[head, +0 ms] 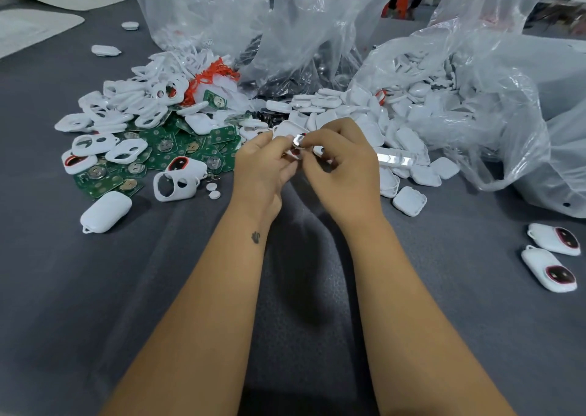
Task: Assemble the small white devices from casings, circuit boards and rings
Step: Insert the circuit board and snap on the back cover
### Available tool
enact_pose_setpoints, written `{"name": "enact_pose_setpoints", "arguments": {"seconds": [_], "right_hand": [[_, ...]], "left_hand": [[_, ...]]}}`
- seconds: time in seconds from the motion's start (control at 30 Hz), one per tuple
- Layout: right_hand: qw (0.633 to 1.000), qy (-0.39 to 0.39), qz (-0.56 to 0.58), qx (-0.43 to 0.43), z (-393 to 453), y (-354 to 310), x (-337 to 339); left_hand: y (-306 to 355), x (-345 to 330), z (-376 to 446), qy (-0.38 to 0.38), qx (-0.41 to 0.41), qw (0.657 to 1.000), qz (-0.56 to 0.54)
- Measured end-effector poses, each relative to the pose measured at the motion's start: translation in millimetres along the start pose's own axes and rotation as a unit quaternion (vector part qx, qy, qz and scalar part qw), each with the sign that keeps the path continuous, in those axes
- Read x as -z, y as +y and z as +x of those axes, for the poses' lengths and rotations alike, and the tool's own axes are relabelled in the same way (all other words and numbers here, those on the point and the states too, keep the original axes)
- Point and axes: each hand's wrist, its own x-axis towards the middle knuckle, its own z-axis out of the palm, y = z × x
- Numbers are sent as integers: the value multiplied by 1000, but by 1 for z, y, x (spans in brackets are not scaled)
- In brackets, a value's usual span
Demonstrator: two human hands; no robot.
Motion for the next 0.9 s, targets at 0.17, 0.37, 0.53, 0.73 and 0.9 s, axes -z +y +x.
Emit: {"name": "enact_pose_setpoints", "arguments": {"seconds": [0.17, 0.37, 0.53, 0.73, 0.9], "right_hand": [[999, -21, -45, -10, -2, -1, 1], [996, -1, 0, -87, 0, -1, -4], [989, 9, 57, -138, 3, -4, -8], [982, 7, 95, -164, 4, -3, -6], [988, 15, 50, -148, 3, -2, -7]], "left_hand": [[-3, 1, 2, -1, 4, 1000, 4], [-4, -1, 1, 1, 2, 1000, -11], [-2, -1, 2, -14, 10, 1000, -16], [-3, 0, 1, -27, 4, 1000, -9], [-4, 0, 2, -42, 1, 999, -4]]}}
